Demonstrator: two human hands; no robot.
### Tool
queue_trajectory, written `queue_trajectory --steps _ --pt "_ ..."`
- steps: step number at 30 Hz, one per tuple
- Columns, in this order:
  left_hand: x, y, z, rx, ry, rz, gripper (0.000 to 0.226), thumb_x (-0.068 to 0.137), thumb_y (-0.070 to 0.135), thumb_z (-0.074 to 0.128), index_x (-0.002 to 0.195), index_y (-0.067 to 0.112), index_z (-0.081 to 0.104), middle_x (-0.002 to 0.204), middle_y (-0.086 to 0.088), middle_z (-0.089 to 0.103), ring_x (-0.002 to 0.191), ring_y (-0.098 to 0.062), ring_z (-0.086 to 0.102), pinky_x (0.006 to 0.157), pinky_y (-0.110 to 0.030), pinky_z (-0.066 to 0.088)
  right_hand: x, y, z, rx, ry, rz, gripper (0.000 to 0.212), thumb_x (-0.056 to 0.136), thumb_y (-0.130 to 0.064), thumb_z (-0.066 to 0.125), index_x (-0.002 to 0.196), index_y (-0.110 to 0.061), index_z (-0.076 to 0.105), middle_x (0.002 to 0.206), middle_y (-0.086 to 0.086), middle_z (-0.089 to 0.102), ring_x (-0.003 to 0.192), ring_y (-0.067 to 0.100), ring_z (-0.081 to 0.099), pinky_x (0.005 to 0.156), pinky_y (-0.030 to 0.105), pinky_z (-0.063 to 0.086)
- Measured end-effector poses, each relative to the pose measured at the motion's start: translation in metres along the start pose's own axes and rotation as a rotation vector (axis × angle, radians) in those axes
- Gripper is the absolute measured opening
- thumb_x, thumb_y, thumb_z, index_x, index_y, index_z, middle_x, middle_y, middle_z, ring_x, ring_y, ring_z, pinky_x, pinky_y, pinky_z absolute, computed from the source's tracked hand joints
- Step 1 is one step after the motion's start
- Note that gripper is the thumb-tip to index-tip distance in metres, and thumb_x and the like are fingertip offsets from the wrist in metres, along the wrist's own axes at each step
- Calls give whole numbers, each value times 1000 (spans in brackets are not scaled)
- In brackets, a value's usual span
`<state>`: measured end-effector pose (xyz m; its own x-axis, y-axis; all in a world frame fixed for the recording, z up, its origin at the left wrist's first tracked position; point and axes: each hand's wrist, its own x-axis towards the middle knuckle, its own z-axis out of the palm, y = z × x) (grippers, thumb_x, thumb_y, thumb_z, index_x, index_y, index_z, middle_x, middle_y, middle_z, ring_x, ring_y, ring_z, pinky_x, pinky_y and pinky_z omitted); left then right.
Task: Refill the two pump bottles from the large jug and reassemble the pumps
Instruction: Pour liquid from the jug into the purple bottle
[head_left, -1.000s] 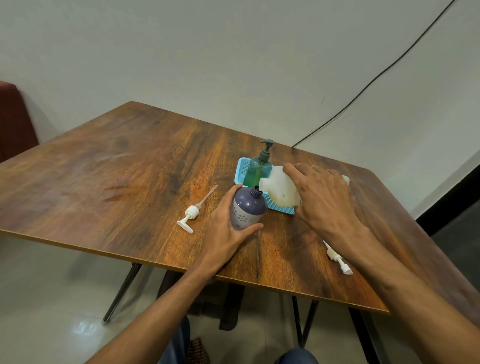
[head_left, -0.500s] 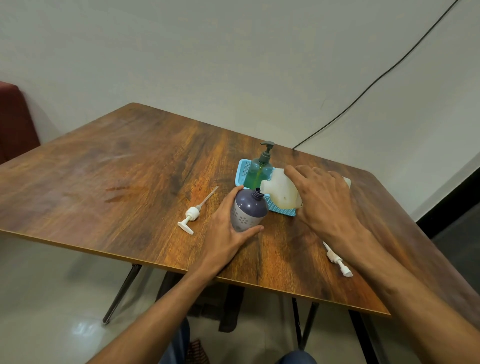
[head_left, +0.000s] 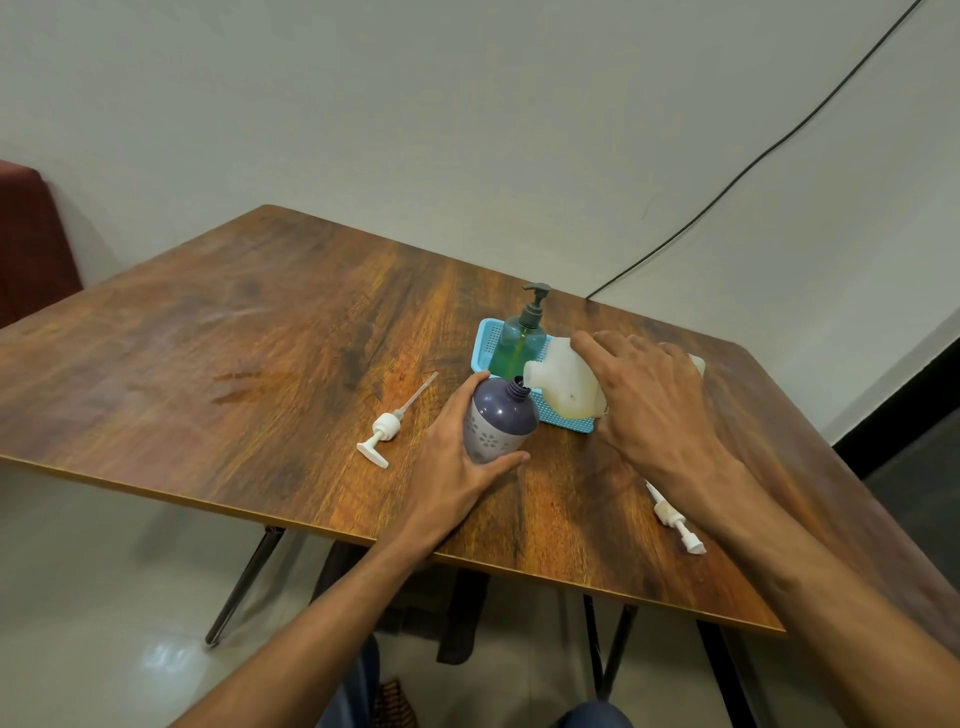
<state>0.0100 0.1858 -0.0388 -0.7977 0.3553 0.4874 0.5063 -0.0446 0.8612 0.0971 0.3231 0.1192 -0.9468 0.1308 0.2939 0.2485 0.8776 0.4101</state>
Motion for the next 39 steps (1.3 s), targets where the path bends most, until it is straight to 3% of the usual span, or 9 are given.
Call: queue_trajectory --steps 20,29,35,39 --pt "-1 -1 1 15 -3 3 96 73 41 89 152 22 37 147 6 51 131 -6 52 107 -25 48 -2 2 1 9 -7 -4 80 78 -34 81 142 -28 33 144 4 53 127 33 53 99 51 45" --pt "0 -2 1 28 -3 2 98 72 43 89 152 21 37 144 12 49 130 -2 51 107 -18 45 -1 2 2 7 -2 0 80 77 -32 82 142 -28 35 143 5 54 126 33 53 98 51 45" --pt "1 -3 1 29 -8 0 98 72 42 90 152 22 37 147 6 51 132 -9 52 108 -38 49 0 2 2 -8 -8 -3 82 77 -34 82 143 -28 33 143 4 53 125 32 54 98 50 46" --pt "0 -3 1 27 -6 -5 97 72 42 89 152 24 37 147 8 51 132 -7 52 108 -39 50 -1 2 1 -3 -4 -6 81 79 -34 81 144 -28 33 145 4 52 128 32 52 99 51 44"
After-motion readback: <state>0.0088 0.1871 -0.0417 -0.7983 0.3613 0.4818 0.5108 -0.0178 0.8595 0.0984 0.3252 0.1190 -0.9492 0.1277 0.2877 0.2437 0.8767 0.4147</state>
